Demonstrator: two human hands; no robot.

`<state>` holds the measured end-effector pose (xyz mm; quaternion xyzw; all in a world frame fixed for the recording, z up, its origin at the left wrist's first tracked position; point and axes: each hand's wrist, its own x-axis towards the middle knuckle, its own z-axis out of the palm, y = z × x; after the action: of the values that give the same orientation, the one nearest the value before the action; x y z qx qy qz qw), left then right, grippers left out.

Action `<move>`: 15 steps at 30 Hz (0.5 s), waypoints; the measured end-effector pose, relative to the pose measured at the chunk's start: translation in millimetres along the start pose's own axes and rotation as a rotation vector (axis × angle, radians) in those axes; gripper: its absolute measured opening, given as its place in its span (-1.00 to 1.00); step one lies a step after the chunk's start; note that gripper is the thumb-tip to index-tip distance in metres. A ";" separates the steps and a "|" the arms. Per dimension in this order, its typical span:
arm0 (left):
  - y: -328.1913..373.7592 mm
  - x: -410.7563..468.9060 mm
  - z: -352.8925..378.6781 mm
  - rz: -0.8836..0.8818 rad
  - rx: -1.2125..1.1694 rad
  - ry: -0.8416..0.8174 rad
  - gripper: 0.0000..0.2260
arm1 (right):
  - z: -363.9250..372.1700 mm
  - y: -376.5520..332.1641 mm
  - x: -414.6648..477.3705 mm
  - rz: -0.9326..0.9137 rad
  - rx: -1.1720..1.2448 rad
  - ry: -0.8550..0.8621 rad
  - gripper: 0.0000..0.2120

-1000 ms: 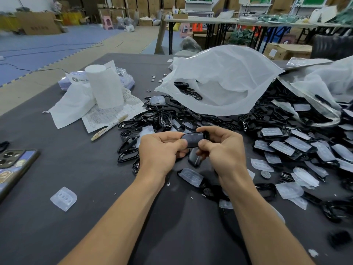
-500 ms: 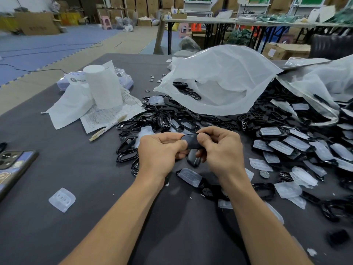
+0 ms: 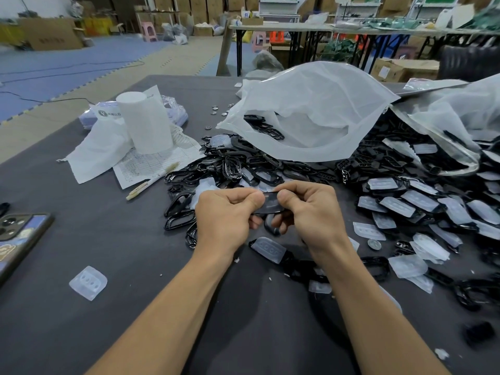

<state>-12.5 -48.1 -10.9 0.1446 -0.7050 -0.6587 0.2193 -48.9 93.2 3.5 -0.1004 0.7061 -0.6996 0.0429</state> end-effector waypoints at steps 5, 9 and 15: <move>-4.4 1.5 1.2 -0.006 0.048 0.029 -0.77 | -3.3 -2.8 -2.9 0.034 -0.020 0.032 -0.78; -6.0 3.3 -1.4 -0.011 0.086 0.042 -0.78 | -8.3 -8.5 -12.3 -0.251 -0.522 0.067 -0.62; -5.4 0.6 -2.3 -0.056 0.095 -0.053 -0.93 | -4.7 -11.3 -16.6 -0.298 -0.767 -0.020 -0.54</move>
<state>-12.3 -50.8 -16.1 0.1571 -0.7367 -0.6341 0.1747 -32.7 101.1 13.5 -0.2169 0.8931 -0.3832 -0.0926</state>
